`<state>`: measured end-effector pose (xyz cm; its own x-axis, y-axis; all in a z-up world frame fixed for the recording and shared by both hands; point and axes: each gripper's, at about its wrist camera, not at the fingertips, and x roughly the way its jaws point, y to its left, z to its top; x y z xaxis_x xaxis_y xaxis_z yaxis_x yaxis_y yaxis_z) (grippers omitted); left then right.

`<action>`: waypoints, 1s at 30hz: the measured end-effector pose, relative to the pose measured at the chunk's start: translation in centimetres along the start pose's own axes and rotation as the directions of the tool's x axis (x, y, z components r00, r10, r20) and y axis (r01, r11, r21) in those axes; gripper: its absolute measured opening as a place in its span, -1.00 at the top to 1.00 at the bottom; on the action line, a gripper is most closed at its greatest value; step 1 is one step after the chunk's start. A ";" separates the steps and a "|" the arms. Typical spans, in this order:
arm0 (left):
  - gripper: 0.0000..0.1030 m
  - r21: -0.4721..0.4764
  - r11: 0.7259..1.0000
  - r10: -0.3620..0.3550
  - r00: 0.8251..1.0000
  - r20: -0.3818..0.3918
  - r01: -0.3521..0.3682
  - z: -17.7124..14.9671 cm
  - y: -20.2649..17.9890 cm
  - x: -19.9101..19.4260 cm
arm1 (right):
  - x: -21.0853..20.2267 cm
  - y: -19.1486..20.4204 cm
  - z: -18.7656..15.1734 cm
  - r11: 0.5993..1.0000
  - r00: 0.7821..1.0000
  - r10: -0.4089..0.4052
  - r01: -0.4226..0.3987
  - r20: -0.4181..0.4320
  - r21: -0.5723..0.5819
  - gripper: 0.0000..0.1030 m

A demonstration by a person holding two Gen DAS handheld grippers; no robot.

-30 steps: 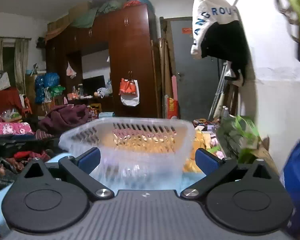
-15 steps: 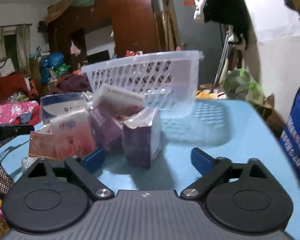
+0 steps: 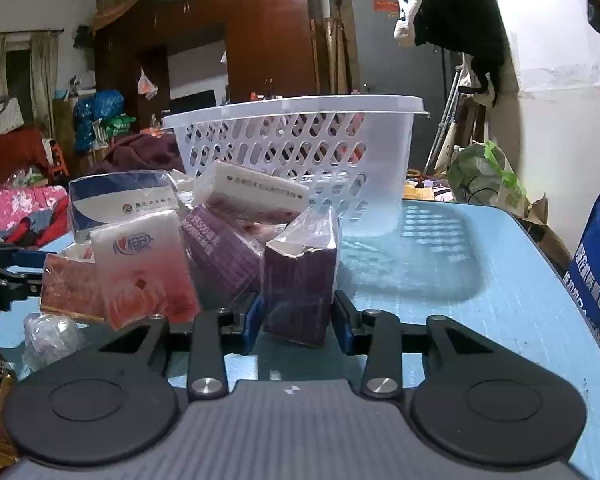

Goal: Organize objects
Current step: 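Grasp wrapped white tissue pack with left tool while right tool grasps purple pack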

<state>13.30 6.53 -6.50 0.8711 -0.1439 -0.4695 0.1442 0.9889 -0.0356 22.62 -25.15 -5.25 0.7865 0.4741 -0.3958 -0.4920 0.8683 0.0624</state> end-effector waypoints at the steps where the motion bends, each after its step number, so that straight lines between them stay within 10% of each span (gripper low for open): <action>1: -0.55 0.014 1.000 0.018 1.000 0.000 -0.018 0.0 -0.3 0.1 | -0.1 -0.1 0.0 1.000 1.000 -0.003 0.002 0.003 0.004 0.20; 6: 0.18 0.006 0.999 0.044 0.999 0.020 -0.044 0.1 -0.4 0.0 | -1.3 -0.4 -0.5 1.000 1.000 -0.001 0.000 0.026 0.026 0.20; 26: 0.18 -0.021 0.999 0.045 0.996 0.076 -0.044 -0.7 0.3 -0.8 | -3.3 -1.9 -1.5 0.998 0.998 -0.021 0.018 0.054 0.054 0.20; 30: -0.15 0.028 0.995 0.093 0.992 0.088 -0.095 -0.5 -0.6 -0.7 | -3.3 -1.8 -1.7 0.999 0.999 -0.014 0.012 0.052 0.051 0.19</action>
<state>12.40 6.08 -6.64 0.9185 -0.0544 -0.3916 0.0736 0.9967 0.0342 20.26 -28.52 -5.60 0.8116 0.4685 -0.3489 -0.4633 0.8801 0.1041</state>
